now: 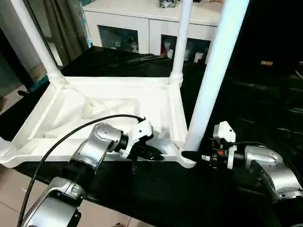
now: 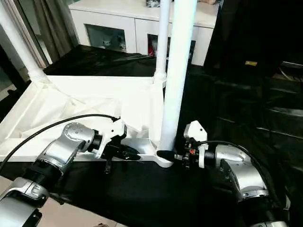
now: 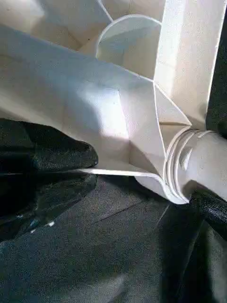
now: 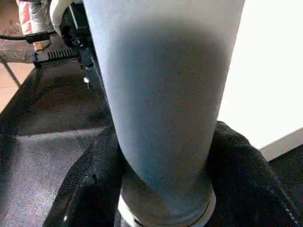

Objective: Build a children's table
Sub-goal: Rotate leg to tighten

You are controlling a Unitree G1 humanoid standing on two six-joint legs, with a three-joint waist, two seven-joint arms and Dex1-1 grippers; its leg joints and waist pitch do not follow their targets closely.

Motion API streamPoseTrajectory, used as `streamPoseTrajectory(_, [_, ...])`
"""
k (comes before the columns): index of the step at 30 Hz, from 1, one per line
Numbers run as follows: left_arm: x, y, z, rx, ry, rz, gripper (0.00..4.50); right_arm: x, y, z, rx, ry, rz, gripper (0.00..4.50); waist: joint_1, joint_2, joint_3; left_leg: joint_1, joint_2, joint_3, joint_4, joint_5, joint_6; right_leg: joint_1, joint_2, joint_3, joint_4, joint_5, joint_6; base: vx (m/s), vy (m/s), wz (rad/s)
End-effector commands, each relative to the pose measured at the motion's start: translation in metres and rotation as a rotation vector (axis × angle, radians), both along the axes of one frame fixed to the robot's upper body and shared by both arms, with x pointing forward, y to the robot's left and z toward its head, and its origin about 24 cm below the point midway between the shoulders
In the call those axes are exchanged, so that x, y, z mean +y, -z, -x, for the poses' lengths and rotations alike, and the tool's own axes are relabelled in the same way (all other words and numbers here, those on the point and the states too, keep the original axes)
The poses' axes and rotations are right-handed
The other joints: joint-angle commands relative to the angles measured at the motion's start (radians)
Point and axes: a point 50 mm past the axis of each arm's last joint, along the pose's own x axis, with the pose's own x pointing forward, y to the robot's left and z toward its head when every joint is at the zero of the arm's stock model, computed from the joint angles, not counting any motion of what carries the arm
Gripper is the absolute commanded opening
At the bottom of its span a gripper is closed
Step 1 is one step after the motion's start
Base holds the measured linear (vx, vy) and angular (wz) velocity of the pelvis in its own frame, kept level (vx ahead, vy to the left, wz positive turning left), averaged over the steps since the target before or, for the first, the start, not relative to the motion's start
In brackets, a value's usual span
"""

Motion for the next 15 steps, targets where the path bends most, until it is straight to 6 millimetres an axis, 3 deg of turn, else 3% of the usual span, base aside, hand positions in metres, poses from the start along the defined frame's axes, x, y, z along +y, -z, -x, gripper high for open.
streamPoseTrajectory(1, [-0.010, 0.005, -0.006, -0.006, -0.097, 0.028, 0.00, 0.001, 0.012, -0.010, 0.035, 0.159, 0.018, 2.16, -0.002, -0.025, -0.044, -0.001, 0.069, -0.034, -0.062, -0.164, 0.074, 0.037, -0.101, 0.055, -0.083, -0.284, -0.197, 0.000, 0.000, 0.00])
streamPoseTrajectory(2, [-0.015, 0.004, -0.016, -0.048, -0.195, 0.016, 0.00, 0.002, 0.018, -0.017, 0.045, 0.271, 0.030, 2.12, -0.005, -0.025, -0.043, 0.002, 0.067, -0.036, -0.065, -0.173, 0.062, 0.037, -0.102, 0.054, -0.088, -0.318, -0.188, 0.000, 0.000, 0.00])
streamPoseTrajectory(3, [-0.022, 0.003, -0.024, -0.078, -0.282, 0.009, 0.00, 0.004, 0.024, -0.022, 0.054, 0.378, 0.035, 2.10, -0.013, -0.021, -0.038, 0.007, 0.065, -0.035, -0.066, -0.197, 0.042, 0.029, -0.096, 0.052, -0.096, -0.368, -0.176, 0.000, 0.000, 0.00])
streamPoseTrajectory(4, [-0.029, 0.000, -0.032, -0.102, -0.366, 0.005, 0.00, 0.007, 0.029, -0.026, 0.065, 0.473, 0.032, 2.08, -0.016, -0.024, -0.040, 0.012, 0.067, -0.039, -0.068, -0.217, 0.021, 0.031, -0.100, 0.053, -0.098, -0.399, -0.170, 0.000, 0.000, 0.00])
streamPoseTrajectory(6, [-0.032, -0.001, -0.035, -0.110, -0.395, 0.005, 0.00, 0.009, 0.030, -0.028, 0.068, 0.504, 0.030, 2.03, -0.017, -0.021, -0.042, 0.010, 0.069, -0.042, -0.069, -0.225, 0.011, 0.035, -0.103, 0.053, -0.099, -0.394, -0.168, 0.000, 0.000, 0.00])
streamPoseTrajectory(7, [-0.036, -0.003, -0.039, -0.122, -0.442, 0.006, 0.00, 0.011, 0.032, -0.030, 0.072, 0.555, 0.026, 2.02, -0.015, -0.025, -0.046, 0.010, 0.068, -0.039, -0.066, -0.204, 0.025, 0.036, -0.102, 0.057, -0.091, -0.320, -0.178, 0.000, 0.000, 0.00])
streamPoseTrajectory(10, [-0.046, -0.007, -0.045, -0.153, -0.526, 0.010, 0.00, 0.019, 0.035, -0.034, 0.069, 0.661, 0.023, 2.01, -0.017, -0.021, -0.047, 0.004, 0.064, -0.037, -0.063, -0.177, 0.046, 0.038, -0.103, 0.058, -0.088, -0.257, -0.198, 0.000, 0.000, 0.00])
streamPoseTrajectory(11, [-0.047, -0.008, -0.046, -0.156, -0.532, 0.011, 0.00, 0.020, 0.035, -0.035, 0.069, 0.671, 0.023, 2.01, -0.017, -0.023, -0.046, 0.003, 0.063, -0.036, -0.063, -0.173, 0.049, 0.039, -0.103, 0.058, -0.089, -0.257, -0.197, 0.000, 0.000, 0.00])
streamPoseTrajectory(14, [-0.060, -0.010, -0.047, -0.174, -0.550, 0.022, 0.00, 0.039, 0.033, -0.039, 0.036, 0.685, 0.008, 2.01, -0.014, -0.013, -0.047, 0.003, 0.064, -0.038, -0.063, -0.171, 0.054, 0.040, -0.103, 0.057, -0.089, -0.256, -0.195, 0.000, 0.000, 0.00])
streamPoseTrajectory(15, [-0.063, -0.010, -0.048, -0.177, -0.551, 0.021, 0.00, 0.043, 0.032, -0.040, 0.017, 0.680, 0.011, 2.01, -0.015, -0.016, -0.047, 0.002, 0.063, -0.037, -0.063, -0.173, 0.053, 0.039, -0.102, 0.056, -0.090, -0.254, -0.192, 0.000, 0.000, 0.00])
